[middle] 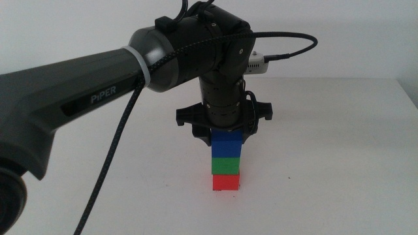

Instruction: Stack red cubes first, then green, then blue cubes in a specific spot.

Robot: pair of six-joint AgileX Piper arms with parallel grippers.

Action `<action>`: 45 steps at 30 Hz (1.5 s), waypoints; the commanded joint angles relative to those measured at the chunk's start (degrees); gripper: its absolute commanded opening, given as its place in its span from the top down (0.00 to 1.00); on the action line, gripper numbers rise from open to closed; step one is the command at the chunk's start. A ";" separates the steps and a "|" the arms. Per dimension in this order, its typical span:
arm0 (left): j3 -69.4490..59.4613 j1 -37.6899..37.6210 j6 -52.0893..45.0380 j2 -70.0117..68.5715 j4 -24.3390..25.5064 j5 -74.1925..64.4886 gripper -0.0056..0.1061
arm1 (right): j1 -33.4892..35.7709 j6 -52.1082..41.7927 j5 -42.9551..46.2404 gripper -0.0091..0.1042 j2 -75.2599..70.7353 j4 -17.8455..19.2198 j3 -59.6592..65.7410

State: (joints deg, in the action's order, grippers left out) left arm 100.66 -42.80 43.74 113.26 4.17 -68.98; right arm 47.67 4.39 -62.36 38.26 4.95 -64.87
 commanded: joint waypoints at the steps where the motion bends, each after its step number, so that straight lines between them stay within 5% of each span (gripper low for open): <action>1: 0.05 -0.12 -0.02 -0.37 0.37 0.69 0.97 | -0.26 -0.38 0.69 0.15 -0.23 0.45 0.28; 10: 0.05 -0.12 -0.18 0.63 -0.63 0.50 0.94 | -0.26 -0.38 0.69 0.15 -0.23 0.45 0.28; 12: 0.05 -0.12 -1.09 0.63 0.01 0.36 0.76 | -0.26 -0.38 0.69 0.15 -0.23 0.45 0.28; 18: 0.05 -0.12 -1.51 0.63 0.28 0.36 0.63 | -0.26 -0.38 0.69 0.15 -0.23 0.45 0.28; 21: 0.05 -0.12 -1.74 0.63 0.28 0.67 0.38 | -0.26 -0.38 0.69 0.15 -0.23 0.45 0.28; 27: 0.05 -0.12 -2.61 0.63 0.49 0.67 0.23 | -0.26 -0.38 0.69 0.15 -0.23 0.45 0.28; 45: 0.70 -0.12 -4.44 -3.56 0.17 -0.37 0.16 | -0.26 -0.38 0.69 0.15 -0.23 0.45 0.28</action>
State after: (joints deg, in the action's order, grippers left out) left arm 100.88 -42.80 39.64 111.05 4.17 -69.53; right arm 47.67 4.39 -62.36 38.26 4.95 -64.87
